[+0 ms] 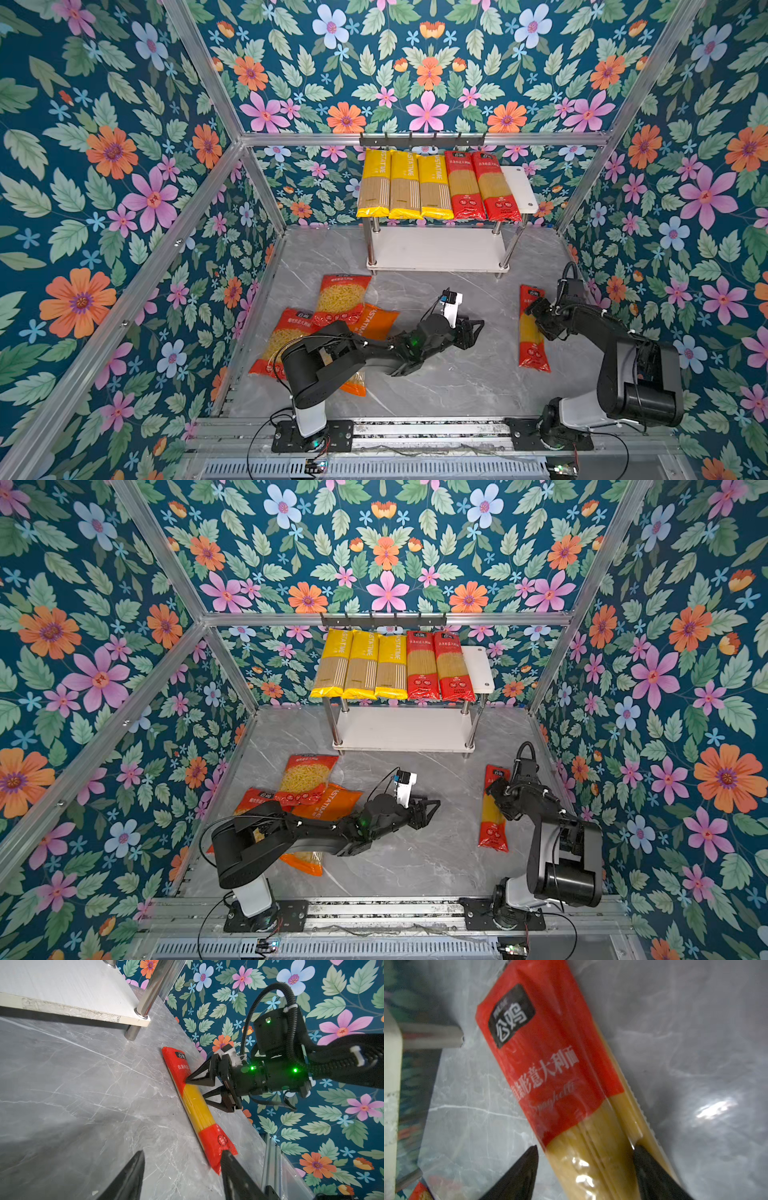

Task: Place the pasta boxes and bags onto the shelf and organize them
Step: 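Grasp the last red spaghetti pack with the right gripper, drag toward left gripper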

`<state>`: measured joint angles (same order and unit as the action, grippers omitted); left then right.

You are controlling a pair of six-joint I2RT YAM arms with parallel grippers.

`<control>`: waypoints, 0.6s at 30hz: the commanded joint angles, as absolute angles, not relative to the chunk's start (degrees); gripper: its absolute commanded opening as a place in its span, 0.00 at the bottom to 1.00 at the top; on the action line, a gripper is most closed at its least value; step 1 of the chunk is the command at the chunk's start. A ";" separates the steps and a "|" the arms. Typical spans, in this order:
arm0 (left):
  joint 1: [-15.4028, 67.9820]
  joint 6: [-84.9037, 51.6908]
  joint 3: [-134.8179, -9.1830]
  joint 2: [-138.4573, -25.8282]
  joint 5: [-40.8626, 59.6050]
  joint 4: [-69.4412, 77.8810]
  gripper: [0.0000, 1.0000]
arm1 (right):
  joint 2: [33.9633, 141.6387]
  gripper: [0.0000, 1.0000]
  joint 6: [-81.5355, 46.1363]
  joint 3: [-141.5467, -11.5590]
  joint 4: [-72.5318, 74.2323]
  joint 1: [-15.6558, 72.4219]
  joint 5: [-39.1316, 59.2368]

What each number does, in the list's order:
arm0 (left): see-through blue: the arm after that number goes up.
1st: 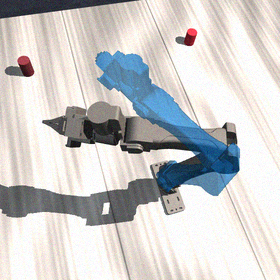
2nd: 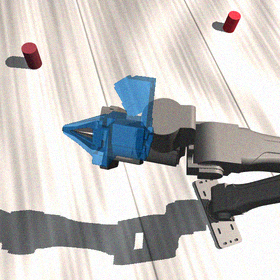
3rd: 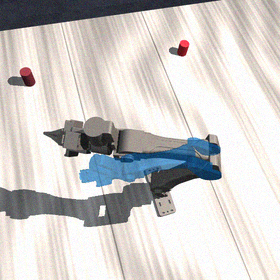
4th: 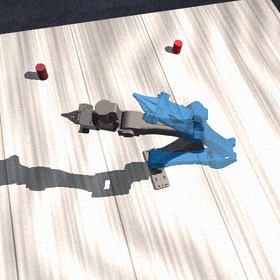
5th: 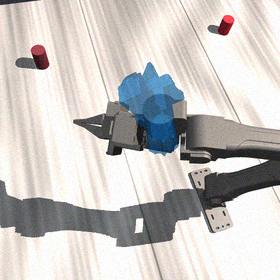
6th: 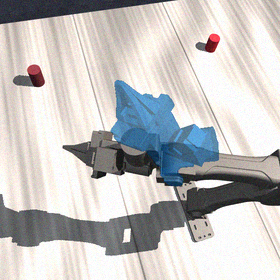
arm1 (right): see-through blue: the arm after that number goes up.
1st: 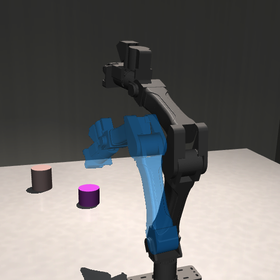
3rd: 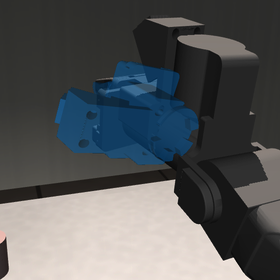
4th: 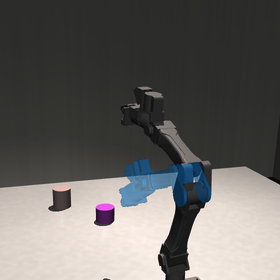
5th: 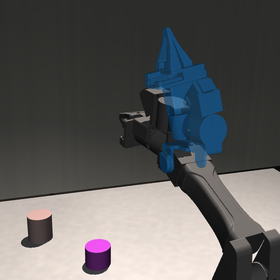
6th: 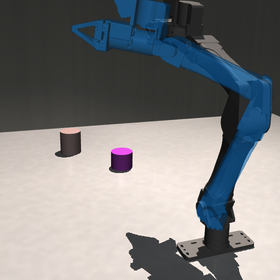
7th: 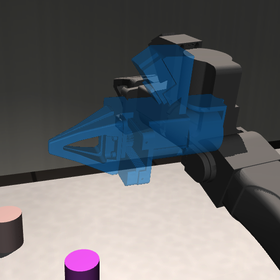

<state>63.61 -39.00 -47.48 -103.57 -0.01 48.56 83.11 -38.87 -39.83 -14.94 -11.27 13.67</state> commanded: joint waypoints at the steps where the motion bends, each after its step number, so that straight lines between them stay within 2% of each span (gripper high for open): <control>1: 63.60 -38.06 -49.79 -105.47 0.44 47.26 0.61 | 82.73 0.76 -40.28 -37.36 -17.96 -10.48 20.17; 6: 63.62 -38.54 -54.59 -110.76 0.38 44.17 0.61 | 77.78 0.81 -38.41 -34.12 -16.60 -17.71 28.15; 10: 63.61 -39.11 -58.61 -114.13 0.93 42.10 0.61 | 75.42 0.82 -37.71 -31.81 -16.08 -22.83 29.43; 18: 63.71 -40.40 -57.66 -113.18 1.07 42.03 0.60 | 82.21 0.82 -40.21 -30.19 -8.60 -22.94 34.17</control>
<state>63.75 -39.79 -58.48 -114.08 1.41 42.44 80.03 -38.72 -31.40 -8.88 -23.20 33.69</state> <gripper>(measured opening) 0.600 0.823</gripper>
